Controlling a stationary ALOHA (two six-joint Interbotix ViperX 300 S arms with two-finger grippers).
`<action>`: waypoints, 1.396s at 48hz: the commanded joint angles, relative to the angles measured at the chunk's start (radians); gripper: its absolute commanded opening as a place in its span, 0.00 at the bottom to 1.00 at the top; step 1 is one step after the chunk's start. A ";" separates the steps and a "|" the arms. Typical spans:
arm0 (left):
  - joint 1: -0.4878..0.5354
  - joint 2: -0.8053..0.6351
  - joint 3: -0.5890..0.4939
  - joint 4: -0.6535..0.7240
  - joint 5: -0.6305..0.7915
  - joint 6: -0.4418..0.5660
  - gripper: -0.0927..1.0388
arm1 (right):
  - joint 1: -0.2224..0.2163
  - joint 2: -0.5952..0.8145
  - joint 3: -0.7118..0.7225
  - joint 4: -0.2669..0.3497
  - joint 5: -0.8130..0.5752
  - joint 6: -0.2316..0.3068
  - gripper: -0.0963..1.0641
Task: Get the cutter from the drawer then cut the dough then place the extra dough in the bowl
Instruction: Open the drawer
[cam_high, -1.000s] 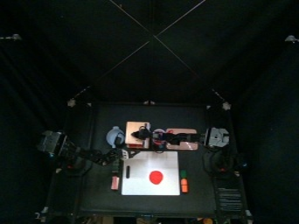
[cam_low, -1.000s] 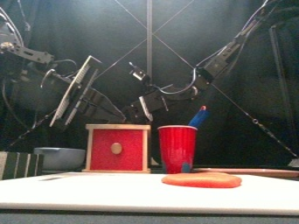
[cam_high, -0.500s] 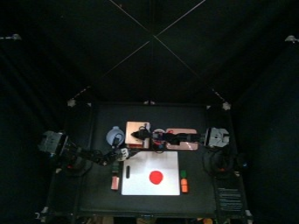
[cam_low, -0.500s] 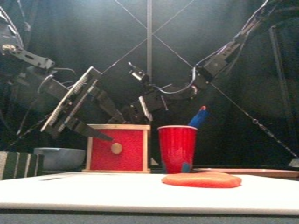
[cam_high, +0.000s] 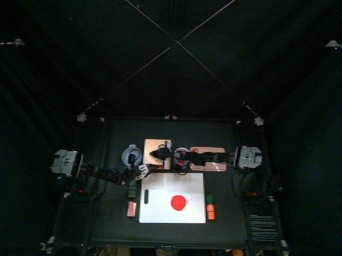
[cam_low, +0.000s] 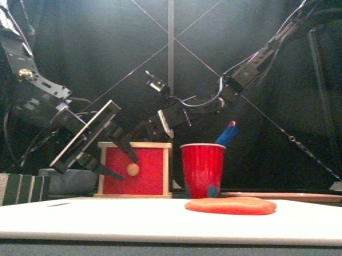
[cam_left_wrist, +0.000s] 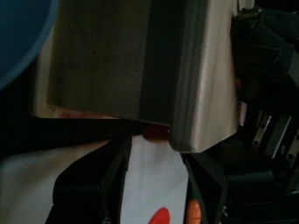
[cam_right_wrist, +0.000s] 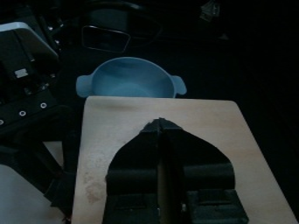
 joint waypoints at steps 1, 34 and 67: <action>0.023 0.002 -0.028 0.002 -0.005 0.000 0.80 | 0.005 -0.011 -0.011 0.000 0.014 0.003 0.11; 0.035 0.032 -0.049 -0.003 -0.021 0.044 0.62 | 0.021 0.003 -0.012 0.012 0.034 0.011 0.11; -0.044 -0.025 -0.041 -0.005 0.170 0.054 0.44 | 0.018 0.002 -0.017 0.037 0.052 0.012 0.11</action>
